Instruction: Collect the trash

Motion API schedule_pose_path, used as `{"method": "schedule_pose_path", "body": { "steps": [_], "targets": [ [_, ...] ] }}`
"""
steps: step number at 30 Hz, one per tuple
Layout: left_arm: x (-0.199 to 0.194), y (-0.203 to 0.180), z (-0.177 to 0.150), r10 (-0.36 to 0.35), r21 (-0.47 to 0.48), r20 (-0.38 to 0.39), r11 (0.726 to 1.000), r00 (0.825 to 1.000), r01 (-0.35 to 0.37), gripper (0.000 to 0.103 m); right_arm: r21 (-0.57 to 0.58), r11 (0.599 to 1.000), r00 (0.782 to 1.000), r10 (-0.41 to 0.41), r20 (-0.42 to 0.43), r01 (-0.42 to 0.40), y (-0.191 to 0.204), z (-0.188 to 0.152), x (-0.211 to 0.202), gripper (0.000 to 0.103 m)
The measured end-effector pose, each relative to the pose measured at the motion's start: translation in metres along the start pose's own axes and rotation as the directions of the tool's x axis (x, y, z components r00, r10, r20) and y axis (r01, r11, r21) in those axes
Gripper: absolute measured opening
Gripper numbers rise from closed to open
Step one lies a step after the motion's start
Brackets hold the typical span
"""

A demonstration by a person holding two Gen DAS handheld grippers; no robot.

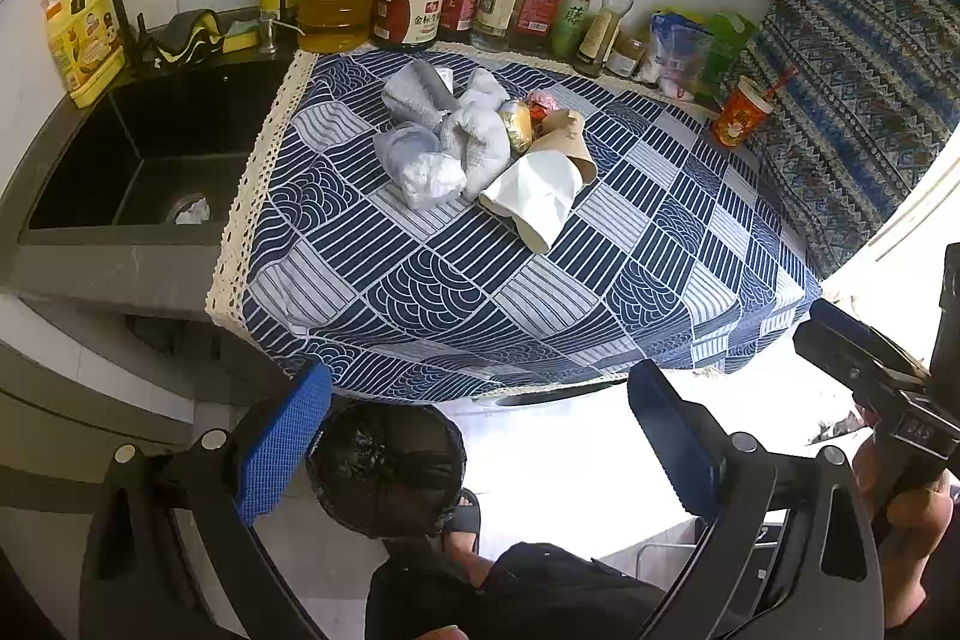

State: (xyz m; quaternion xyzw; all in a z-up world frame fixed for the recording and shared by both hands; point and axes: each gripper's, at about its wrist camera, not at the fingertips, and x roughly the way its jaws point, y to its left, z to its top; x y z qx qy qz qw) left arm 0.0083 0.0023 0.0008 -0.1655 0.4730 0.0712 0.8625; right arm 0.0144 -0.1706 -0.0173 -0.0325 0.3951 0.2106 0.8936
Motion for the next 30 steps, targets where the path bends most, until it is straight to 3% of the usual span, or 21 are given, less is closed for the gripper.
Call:
{"method": "schedule_pose_path", "body": {
  "steps": [12,21,30],
  "targets": [
    [-0.011,0.035,0.007,-0.036,0.031,-0.010,0.999,0.999,0.036,0.096,0.041,0.999,0.999,-0.034,0.003,0.034,0.037,-0.004,0.004,0.099],
    [-0.002,0.076,0.006,-0.080,-0.017,-0.024,0.997,0.996,0.080,0.096,0.052,0.997,0.998,-0.054,-0.015,0.055,0.059,-0.013,0.015,0.099],
    [0.025,0.095,0.013,-0.101,-0.071,-0.044,0.993,0.994,0.098,0.096,0.007,0.998,0.998,-0.057,-0.038,0.057,0.056,-0.003,0.045,0.099]
  ]
}}
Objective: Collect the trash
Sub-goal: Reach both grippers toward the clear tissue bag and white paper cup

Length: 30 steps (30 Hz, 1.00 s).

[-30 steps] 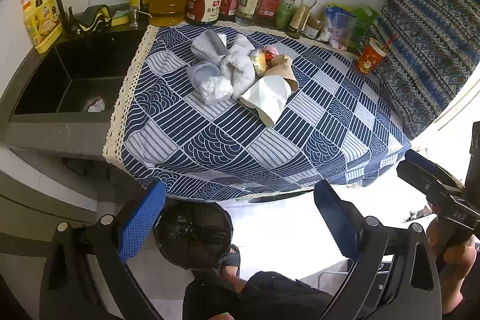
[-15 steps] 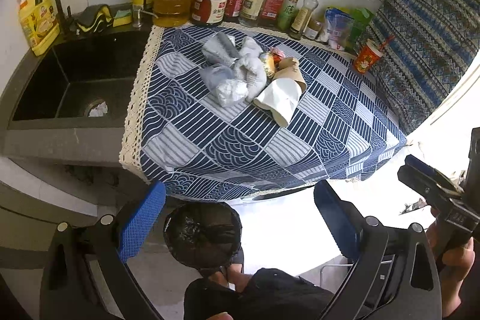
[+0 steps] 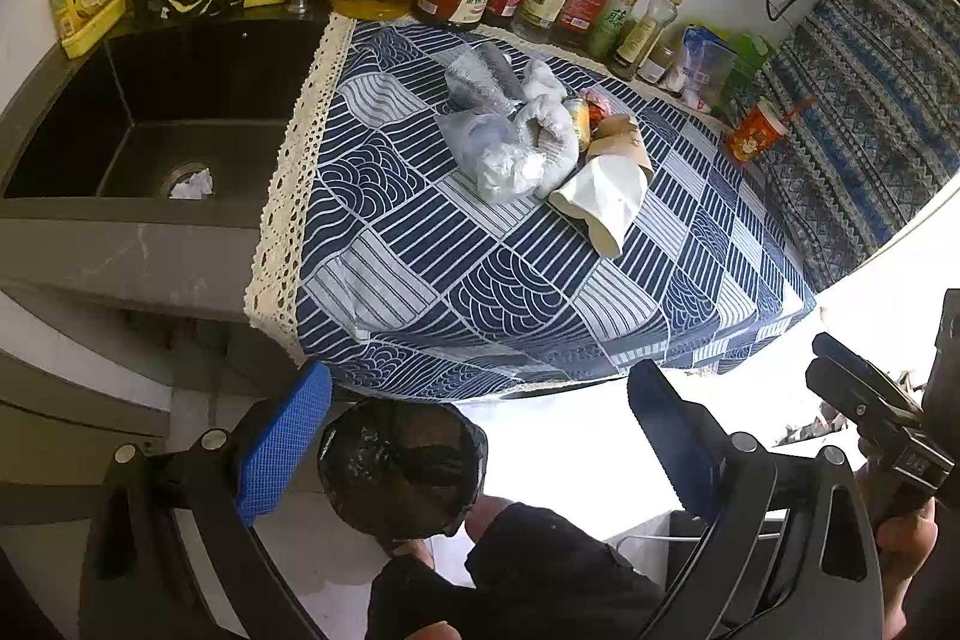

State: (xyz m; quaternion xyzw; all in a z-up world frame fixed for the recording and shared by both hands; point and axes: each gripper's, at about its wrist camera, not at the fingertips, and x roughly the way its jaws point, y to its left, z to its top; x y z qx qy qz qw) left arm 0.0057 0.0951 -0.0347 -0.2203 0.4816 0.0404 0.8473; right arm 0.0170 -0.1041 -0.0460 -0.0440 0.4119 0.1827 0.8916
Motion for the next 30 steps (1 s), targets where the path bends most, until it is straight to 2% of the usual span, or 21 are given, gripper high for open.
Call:
{"method": "schedule_pose_path", "body": {
  "steps": [10,13,15,20,24,27,30],
  "targets": [
    [0.043,0.003,0.032,-0.086,-0.114,-0.049,0.990,0.995,0.080,0.096,-0.072,0.993,0.995,0.091,-0.046,-0.094,-0.022,0.045,0.049,0.099],
    [0.058,0.003,0.044,-0.096,-0.149,-0.056,0.985,0.994,0.086,0.096,-0.135,0.983,0.991,0.120,-0.067,-0.128,-0.026,0.058,0.071,0.099],
    [0.069,0.005,0.053,-0.127,-0.193,-0.059,0.975,0.990,0.113,0.096,-0.181,0.974,0.989,0.121,-0.082,-0.134,-0.027,0.065,0.087,0.099],
    [0.095,0.007,0.073,-0.124,-0.254,-0.056,0.961,0.991,0.106,0.096,-0.296,0.943,0.987,0.127,-0.103,-0.152,-0.031,0.082,0.122,0.099],
    [0.118,0.004,0.087,-0.128,-0.268,-0.075,0.958,0.989,0.104,0.096,-0.362,0.919,0.985,0.122,-0.123,-0.159,-0.032,0.090,0.146,0.099],
    [0.129,0.001,0.093,-0.133,-0.278,-0.068,0.954,0.989,0.109,0.096,-0.376,0.902,0.975,0.174,-0.137,-0.214,-0.035,0.094,0.158,0.099],
    [0.142,0.000,0.098,-0.120,-0.294,-0.081,0.952,0.989,0.091,0.096,-0.418,0.881,0.974,0.182,-0.133,-0.222,-0.034,0.095,0.168,0.099]
  ]
}}
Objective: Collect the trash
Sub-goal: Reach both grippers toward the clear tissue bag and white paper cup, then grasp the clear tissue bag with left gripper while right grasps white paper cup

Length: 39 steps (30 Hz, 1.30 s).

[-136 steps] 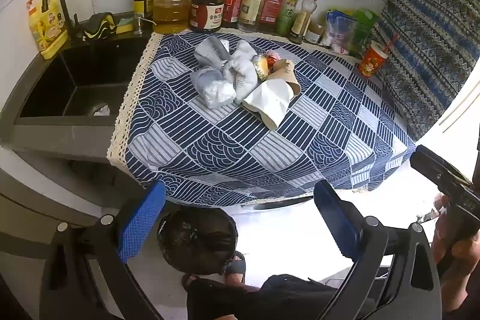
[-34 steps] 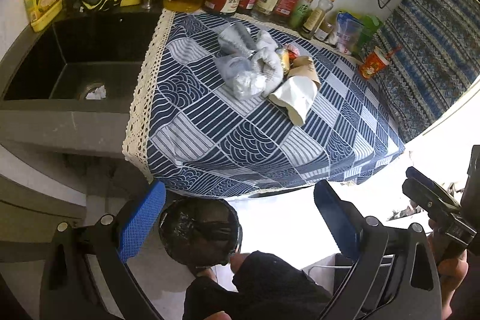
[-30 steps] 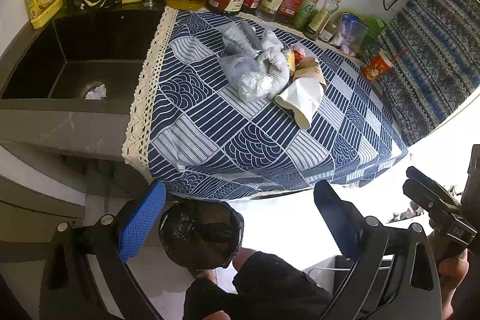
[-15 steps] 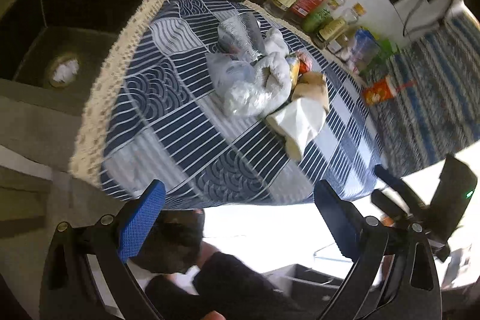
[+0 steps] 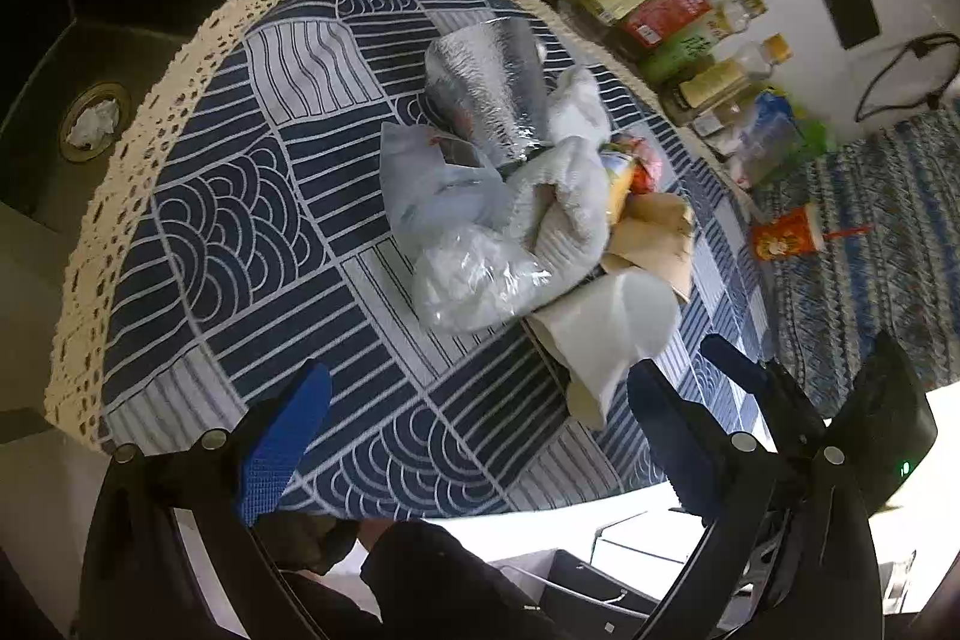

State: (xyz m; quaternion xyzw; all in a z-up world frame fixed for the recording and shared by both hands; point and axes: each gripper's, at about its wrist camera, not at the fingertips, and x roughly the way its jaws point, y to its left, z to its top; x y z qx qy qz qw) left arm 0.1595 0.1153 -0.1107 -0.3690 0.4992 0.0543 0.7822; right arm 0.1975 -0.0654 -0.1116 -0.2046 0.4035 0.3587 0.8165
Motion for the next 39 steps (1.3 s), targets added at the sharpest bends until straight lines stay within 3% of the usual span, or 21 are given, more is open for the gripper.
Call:
{"method": "schedule_pose_path", "body": {
  "steps": [9,19,21,24,33,39],
  "targets": [
    [0.030,-0.005,0.012,0.049,-0.015,-0.012,0.999,0.999,-0.049,0.096,-0.124,0.989,0.996,-0.073,0.046,0.079,0.004,-0.003,0.021,0.099],
    [0.049,-0.006,0.023,0.084,-0.047,-0.026,0.995,0.996,-0.085,0.094,-0.142,0.989,0.998,-0.040,0.045,0.046,0.000,-0.006,0.036,0.095],
    [0.051,-0.006,0.026,0.093,-0.050,-0.025,0.994,0.995,-0.094,0.088,-0.135,0.990,0.998,-0.045,0.035,0.049,-0.003,-0.005,0.039,0.088],
    [0.053,-0.006,0.028,0.102,-0.057,-0.026,0.993,0.994,-0.103,0.086,-0.123,0.992,0.999,-0.030,0.029,0.033,-0.007,-0.007,0.040,0.086],
    [0.058,-0.006,0.032,0.107,-0.047,-0.033,0.993,0.994,-0.108,0.057,-0.115,0.993,0.998,-0.027,0.049,0.032,-0.008,-0.010,0.035,0.084],
    [0.053,-0.008,0.029,0.102,-0.021,-0.021,0.995,0.995,-0.102,0.056,-0.094,0.995,0.998,-0.031,0.062,0.037,-0.008,-0.010,0.027,0.084]
  ]
}}
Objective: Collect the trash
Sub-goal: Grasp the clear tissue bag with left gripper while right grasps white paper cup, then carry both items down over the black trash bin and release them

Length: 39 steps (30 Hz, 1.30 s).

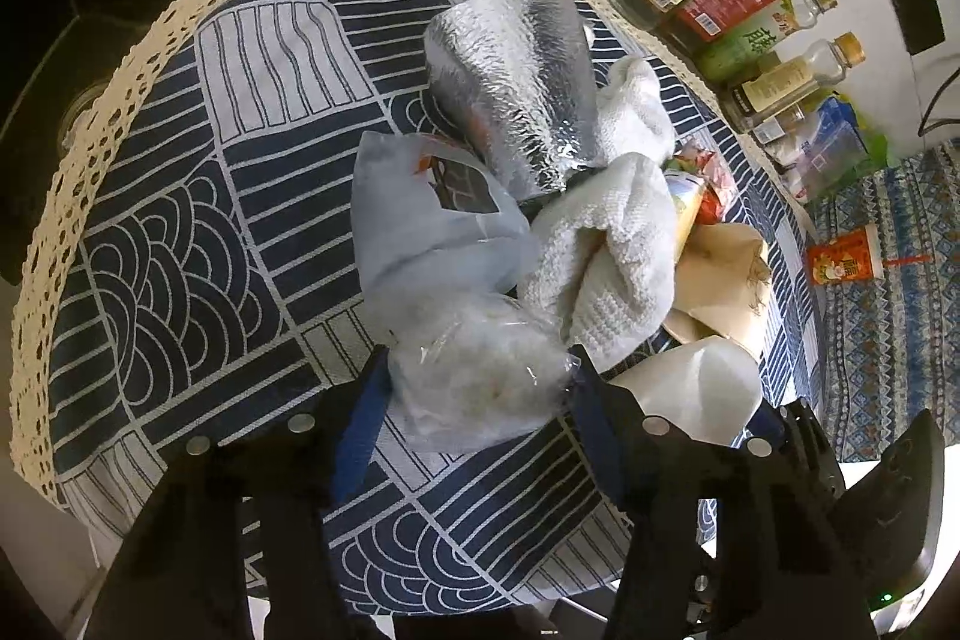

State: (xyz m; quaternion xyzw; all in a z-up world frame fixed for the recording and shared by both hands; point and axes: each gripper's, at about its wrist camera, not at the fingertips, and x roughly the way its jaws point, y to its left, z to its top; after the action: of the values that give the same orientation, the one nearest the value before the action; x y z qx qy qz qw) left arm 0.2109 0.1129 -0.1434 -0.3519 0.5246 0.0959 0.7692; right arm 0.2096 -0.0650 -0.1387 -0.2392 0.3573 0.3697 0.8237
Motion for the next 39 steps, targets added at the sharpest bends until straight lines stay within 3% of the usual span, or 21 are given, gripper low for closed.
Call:
{"method": "schedule_pose_path", "body": {
  "steps": [14,26,39],
  "targets": [
    [-0.029,0.008,-0.018,-0.042,0.028,0.020,0.999,0.999,0.042,0.056,0.040,0.998,0.999,-0.040,0.009,0.040,0.020,-0.001,-0.024,0.084],
    [-0.066,0.020,-0.051,-0.076,0.092,0.044,0.993,0.996,0.071,0.055,0.144,0.987,0.994,-0.085,0.068,0.074,0.056,-0.006,-0.068,0.084],
    [-0.086,0.062,-0.106,-0.104,0.113,-0.002,0.988,0.995,0.104,0.054,0.251,0.968,0.997,-0.040,0.059,0.024,0.106,-0.032,-0.081,0.084]
  ]
}}
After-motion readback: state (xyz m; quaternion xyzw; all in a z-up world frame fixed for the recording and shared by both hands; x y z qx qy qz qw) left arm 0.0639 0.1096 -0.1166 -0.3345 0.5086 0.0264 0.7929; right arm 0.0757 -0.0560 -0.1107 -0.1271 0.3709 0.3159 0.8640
